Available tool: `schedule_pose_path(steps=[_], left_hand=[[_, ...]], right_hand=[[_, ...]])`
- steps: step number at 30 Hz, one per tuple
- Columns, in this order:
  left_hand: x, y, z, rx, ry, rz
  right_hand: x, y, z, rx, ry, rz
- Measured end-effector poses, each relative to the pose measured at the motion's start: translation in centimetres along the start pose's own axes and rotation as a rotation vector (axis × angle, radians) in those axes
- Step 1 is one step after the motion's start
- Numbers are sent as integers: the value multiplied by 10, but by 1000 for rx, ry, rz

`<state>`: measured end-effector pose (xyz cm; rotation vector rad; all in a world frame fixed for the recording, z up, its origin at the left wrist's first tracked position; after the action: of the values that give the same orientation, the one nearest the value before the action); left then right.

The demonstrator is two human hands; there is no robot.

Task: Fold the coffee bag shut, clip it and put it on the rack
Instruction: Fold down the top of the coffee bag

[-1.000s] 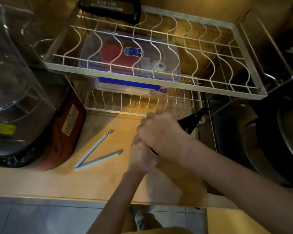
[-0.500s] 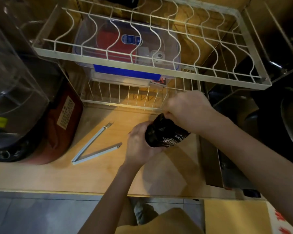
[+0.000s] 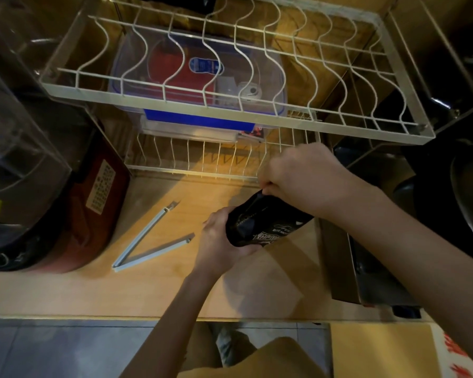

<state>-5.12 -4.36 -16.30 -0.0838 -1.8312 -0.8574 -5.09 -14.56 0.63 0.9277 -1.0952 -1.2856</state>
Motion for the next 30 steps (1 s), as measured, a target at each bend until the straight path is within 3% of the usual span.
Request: schedule_pose_path(steps=[5, 10, 18, 22, 25, 30], left_hand=[[-1, 1, 1, -49, -9, 23], [1, 3, 8, -56, -3, 40], [32, 34, 20, 279, -146, 76], [33, 25, 18, 242, -219, 67], [30, 18, 17, 183, -152, 146], [28, 23, 15, 213, -92, 207]], right_hand=[[-2, 7, 10, -139, 164, -152], [7, 4, 13, -172, 169, -138], [14, -9, 14, -55, 230, -306], [12, -8, 16, -18, 285, -324], [9, -9, 18, -13, 334, -324], [8, -9, 22, 25, 367, -318]])
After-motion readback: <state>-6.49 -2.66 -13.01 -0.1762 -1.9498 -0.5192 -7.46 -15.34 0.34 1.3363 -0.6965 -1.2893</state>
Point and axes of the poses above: each hand's wrist, its own z-axis away from the middle knuckle, its own y-axis out of the back of the hand, x = y × z, the point moved 5 cm from there along -z, towards the middle knuckle, and after that the axes turned 8 degrees about -y, right-handed, at the moved point
